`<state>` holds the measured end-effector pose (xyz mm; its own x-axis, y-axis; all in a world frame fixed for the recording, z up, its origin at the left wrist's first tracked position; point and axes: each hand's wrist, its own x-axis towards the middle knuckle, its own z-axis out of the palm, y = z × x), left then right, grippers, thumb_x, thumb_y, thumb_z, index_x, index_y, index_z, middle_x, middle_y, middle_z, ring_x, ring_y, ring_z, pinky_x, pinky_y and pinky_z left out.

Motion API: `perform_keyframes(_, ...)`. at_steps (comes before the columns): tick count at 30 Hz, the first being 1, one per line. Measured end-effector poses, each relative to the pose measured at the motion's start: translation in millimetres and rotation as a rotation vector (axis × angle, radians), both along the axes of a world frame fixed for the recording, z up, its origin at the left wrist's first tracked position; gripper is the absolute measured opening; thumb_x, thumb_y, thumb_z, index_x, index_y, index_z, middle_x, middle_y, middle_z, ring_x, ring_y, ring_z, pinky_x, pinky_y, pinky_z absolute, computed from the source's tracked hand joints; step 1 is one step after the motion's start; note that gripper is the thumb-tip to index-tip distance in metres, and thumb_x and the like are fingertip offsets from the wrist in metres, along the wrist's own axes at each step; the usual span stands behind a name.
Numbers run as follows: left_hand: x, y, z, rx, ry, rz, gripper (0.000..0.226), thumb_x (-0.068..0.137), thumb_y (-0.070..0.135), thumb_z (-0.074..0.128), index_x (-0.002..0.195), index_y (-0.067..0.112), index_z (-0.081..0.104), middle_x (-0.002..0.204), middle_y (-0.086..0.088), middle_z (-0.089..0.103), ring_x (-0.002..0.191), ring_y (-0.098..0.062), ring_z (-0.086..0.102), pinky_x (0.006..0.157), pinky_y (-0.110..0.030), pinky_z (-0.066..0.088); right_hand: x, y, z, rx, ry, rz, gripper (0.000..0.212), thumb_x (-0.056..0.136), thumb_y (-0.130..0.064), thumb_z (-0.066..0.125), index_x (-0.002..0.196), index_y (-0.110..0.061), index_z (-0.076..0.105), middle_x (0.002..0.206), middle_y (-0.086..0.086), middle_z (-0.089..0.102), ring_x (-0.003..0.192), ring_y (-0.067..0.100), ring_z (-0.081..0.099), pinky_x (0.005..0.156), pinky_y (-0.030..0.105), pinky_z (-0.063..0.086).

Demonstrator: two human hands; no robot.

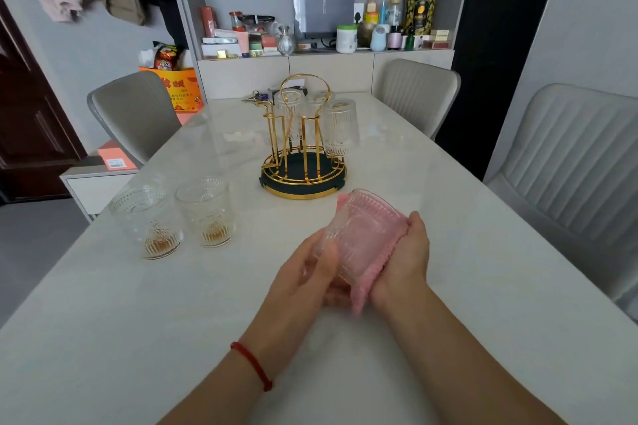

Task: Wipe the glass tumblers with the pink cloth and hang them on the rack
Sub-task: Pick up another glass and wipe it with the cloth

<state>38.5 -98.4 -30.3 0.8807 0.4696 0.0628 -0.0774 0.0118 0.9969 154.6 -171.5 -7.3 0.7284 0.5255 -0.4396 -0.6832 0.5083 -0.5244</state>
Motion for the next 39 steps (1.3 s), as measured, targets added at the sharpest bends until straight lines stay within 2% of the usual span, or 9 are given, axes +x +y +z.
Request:
perform_keyframes(4, 0.4, -1.2, 1.4, 0.173, -0.020, 0.150, 0.057, 0.083, 0.050, 0.081, 0.123, 0.027, 0.048, 0.106, -0.012, 0.068, 0.087, -0.025, 0.076, 0.072, -0.033, 0.063, -1.8, -0.3, 2.4, 0.022, -0.013, -0.022, 0.071, 0.099, -0.071, 0.033, 0.138, -0.020, 0.063, 0.130, 0.019, 0.067, 0.113, 0.045, 0.061, 0.084, 0.052, 0.054)
perform_keyframes(10, -0.2, 2.8, 6.8, 0.102, -0.056, 0.070, 0.048, 0.095, 0.049, 0.046, 0.104, 0.002, 0.048, 0.078, -0.019, 0.074, 0.072, -0.039, 0.073, 0.064, -0.043, 0.061, -7.3, 0.5, -3.2, 0.062, -0.003, 0.043, 0.075, 0.098, -0.072, 0.034, 0.128, -0.013, 0.070, 0.120, 0.023, 0.074, 0.108, 0.044, 0.068, 0.086, 0.052, 0.056)
perform_keyframes(17, 0.9, -5.4, -4.3, 0.231, -0.057, 0.170, 0.050, 0.082, 0.056, 0.060, 0.122, 0.029, 0.044, 0.099, -0.008, 0.072, 0.078, -0.022, 0.076, 0.072, -0.040, 0.064, -5.1, 3.0, -4.3, -0.007, -0.018, 0.065, 0.073, 0.097, -0.075, 0.030, 0.135, -0.022, 0.061, 0.128, 0.017, 0.067, 0.111, 0.046, 0.062, 0.084, 0.052, 0.055)
perform_keyframes(22, -1.6, -0.3, -0.9, 0.212, -0.124, 0.097, 0.039, 0.099, 0.053, 0.046, 0.113, 0.017, 0.044, 0.071, -0.013, 0.070, 0.063, -0.030, 0.068, 0.059, -0.039, 0.056, -4.4, 6.4, -9.2, 0.064, -0.075, 0.062, 0.081, 0.088, -0.080, 0.039, 0.135, -0.020, 0.067, 0.128, 0.020, 0.072, 0.117, 0.043, 0.067, 0.101, 0.059, 0.053)
perform_keyframes(26, 1.0, 0.4, -1.6, 0.070, -0.080, 0.033, 0.042, 0.100, 0.051, 0.037, 0.113, 0.013, 0.049, 0.085, -0.025, 0.069, 0.071, -0.033, 0.069, 0.061, -0.039, 0.057, -0.1, 9.3, -15.2, 0.074, -0.051, 0.031, 0.083, 0.086, -0.081, 0.041, 0.136, -0.019, 0.067, 0.128, 0.021, 0.072, 0.117, 0.044, 0.067, 0.098, 0.061, 0.054)
perform_keyframes(29, 1.7, -3.8, -5.8, 0.166, -0.034, 0.048, 0.042, 0.098, 0.045, 0.053, 0.138, 0.033, 0.050, 0.107, -0.011, 0.070, 0.087, -0.017, 0.073, 0.073, -0.027, 0.059, -1.2, 5.5, -11.1, 0.056, -0.040, 0.006, 0.077, 0.094, -0.077, 0.034, 0.132, -0.019, 0.069, 0.121, 0.021, 0.074, 0.111, 0.046, 0.068, 0.093, 0.059, 0.056)
perform_keyframes(32, 1.4, -1.2, -9.6, 0.220, -0.089, 0.145, 0.057, 0.088, 0.037, 0.075, 0.137, 0.040, 0.045, 0.107, -0.008, 0.068, 0.090, -0.018, 0.074, 0.075, -0.028, 0.060, -6.0, 3.7, -5.7, 0.068, -0.064, -0.001, 0.074, 0.097, -0.075, 0.033, 0.137, -0.021, 0.064, 0.124, 0.020, 0.071, 0.110, 0.046, 0.066, 0.087, 0.055, 0.059)
perform_keyframes(36, 0.9, -1.8, -4.6, 0.195, -0.159, 0.109, 0.041, 0.100, 0.045, 0.052, 0.129, 0.017, 0.053, 0.081, -0.022, 0.071, 0.069, -0.029, 0.070, 0.061, -0.036, 0.058, -9.6, 3.5, -5.7, 0.075, -0.070, 0.075, 0.084, 0.090, -0.080, 0.034, 0.137, -0.018, 0.066, 0.129, 0.022, 0.070, 0.110, 0.044, 0.068, 0.079, 0.049, 0.061)
perform_keyframes(39, 3.0, 1.4, -7.9, 0.254, -0.088, 0.093, 0.044, 0.105, 0.052, 0.039, 0.131, 0.022, 0.057, 0.081, -0.017, 0.071, 0.070, -0.028, 0.070, 0.063, -0.039, 0.056, -8.5, 1.9, -4.3, 0.072, -0.050, 0.036, 0.077, 0.096, -0.075, 0.034, 0.134, -0.016, 0.067, 0.124, 0.022, 0.072, 0.109, 0.043, 0.068, 0.083, 0.049, 0.060)
